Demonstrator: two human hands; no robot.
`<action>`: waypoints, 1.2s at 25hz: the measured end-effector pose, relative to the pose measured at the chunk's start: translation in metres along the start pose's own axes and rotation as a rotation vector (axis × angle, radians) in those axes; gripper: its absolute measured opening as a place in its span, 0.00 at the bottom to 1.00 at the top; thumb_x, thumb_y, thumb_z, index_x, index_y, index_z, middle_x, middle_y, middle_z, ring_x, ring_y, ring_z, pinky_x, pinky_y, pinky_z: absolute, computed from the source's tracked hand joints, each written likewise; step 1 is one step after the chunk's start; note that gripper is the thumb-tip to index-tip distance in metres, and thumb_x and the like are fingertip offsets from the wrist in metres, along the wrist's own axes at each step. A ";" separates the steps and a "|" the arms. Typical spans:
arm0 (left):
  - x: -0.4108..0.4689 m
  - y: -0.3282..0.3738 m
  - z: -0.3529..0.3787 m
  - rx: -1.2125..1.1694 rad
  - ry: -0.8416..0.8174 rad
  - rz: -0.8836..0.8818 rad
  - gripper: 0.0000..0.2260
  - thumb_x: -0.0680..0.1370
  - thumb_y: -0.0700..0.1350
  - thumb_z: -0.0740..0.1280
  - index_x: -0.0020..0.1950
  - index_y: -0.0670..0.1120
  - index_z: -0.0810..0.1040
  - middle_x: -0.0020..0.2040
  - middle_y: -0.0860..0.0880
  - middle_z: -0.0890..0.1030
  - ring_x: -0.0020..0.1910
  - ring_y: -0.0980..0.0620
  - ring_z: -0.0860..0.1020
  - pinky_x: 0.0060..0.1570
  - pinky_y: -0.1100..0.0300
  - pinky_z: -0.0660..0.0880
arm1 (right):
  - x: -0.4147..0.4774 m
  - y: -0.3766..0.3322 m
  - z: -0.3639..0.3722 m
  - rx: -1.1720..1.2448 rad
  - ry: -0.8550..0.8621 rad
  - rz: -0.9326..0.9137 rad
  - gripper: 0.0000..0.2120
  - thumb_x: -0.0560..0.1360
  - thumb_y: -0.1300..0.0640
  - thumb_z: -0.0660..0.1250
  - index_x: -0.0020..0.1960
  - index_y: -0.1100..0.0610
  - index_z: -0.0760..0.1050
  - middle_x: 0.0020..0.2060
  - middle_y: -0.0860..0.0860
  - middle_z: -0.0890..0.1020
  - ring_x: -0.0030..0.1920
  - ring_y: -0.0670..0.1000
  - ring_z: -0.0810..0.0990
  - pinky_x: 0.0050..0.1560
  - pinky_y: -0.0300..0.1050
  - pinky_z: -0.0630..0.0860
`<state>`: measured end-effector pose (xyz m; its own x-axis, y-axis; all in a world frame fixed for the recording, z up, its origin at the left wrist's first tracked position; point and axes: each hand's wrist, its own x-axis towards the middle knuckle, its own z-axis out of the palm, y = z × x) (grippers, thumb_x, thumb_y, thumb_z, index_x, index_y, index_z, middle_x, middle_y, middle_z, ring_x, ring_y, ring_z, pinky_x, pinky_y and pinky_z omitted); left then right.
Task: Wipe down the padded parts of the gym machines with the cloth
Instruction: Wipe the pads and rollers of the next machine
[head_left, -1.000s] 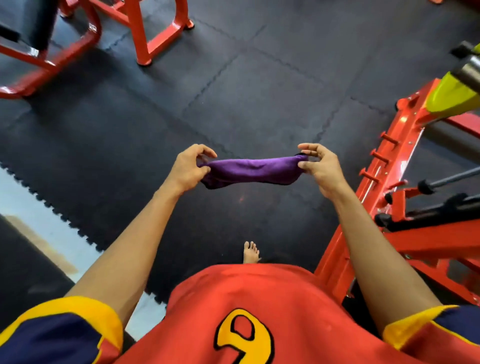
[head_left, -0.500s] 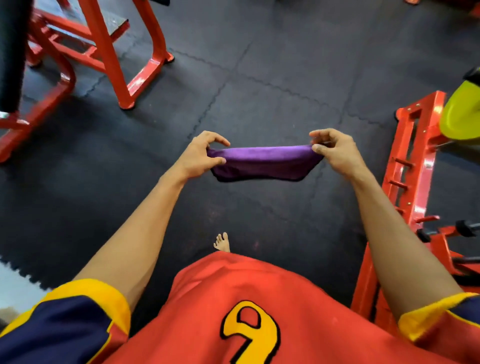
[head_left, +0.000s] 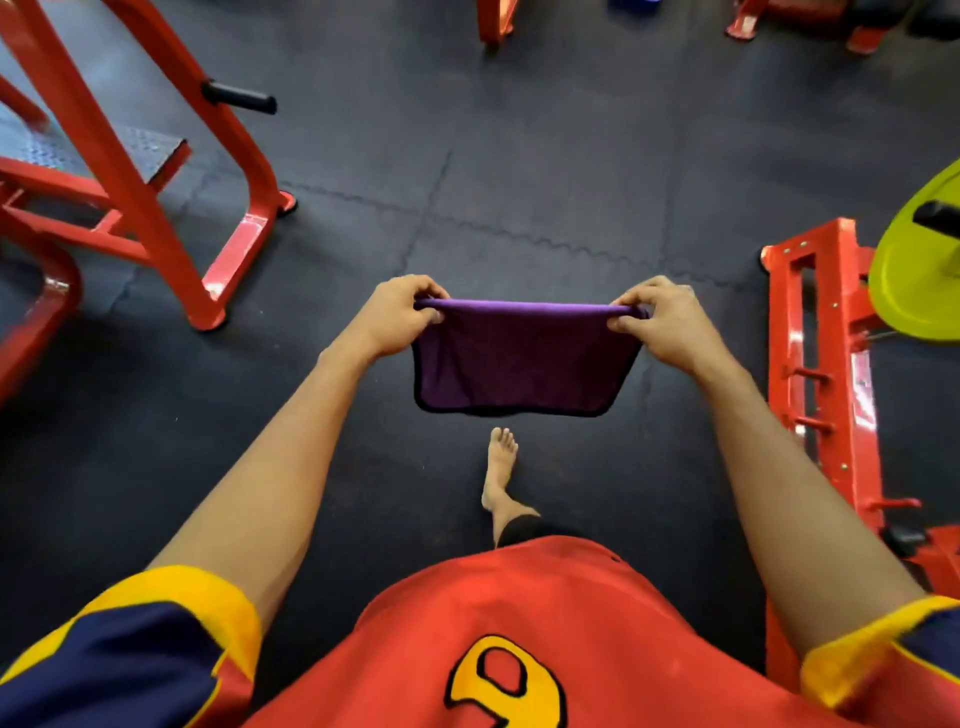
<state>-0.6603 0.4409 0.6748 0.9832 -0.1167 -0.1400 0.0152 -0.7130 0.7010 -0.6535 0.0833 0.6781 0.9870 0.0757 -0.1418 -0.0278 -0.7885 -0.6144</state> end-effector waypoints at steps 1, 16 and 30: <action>0.024 -0.001 -0.003 -0.014 0.006 -0.002 0.09 0.75 0.34 0.70 0.53 0.43 0.84 0.48 0.47 0.83 0.46 0.53 0.77 0.39 0.77 0.67 | 0.022 -0.005 0.000 -0.008 0.012 0.025 0.09 0.74 0.56 0.76 0.54 0.51 0.85 0.51 0.50 0.80 0.57 0.52 0.77 0.65 0.43 0.69; 0.396 0.054 -0.053 -0.521 -0.156 -0.006 0.10 0.76 0.38 0.71 0.54 0.48 0.78 0.46 0.45 0.82 0.44 0.52 0.80 0.49 0.57 0.77 | 0.341 -0.099 -0.021 0.358 0.172 0.180 0.03 0.76 0.55 0.73 0.49 0.52 0.82 0.39 0.42 0.82 0.38 0.42 0.77 0.42 0.35 0.74; 0.703 0.047 -0.091 -0.003 -0.157 0.098 0.03 0.77 0.46 0.71 0.49 0.52 0.79 0.54 0.46 0.76 0.50 0.46 0.79 0.54 0.52 0.75 | 0.539 -0.036 -0.094 0.170 0.515 0.473 0.05 0.78 0.50 0.70 0.54 0.45 0.80 0.49 0.49 0.80 0.51 0.53 0.79 0.56 0.52 0.74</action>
<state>0.0476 0.3878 0.6730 0.9395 -0.2923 -0.1785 -0.0785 -0.6910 0.7185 -0.1055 0.0951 0.6970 0.8112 -0.5812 -0.0645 -0.4540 -0.5566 -0.6958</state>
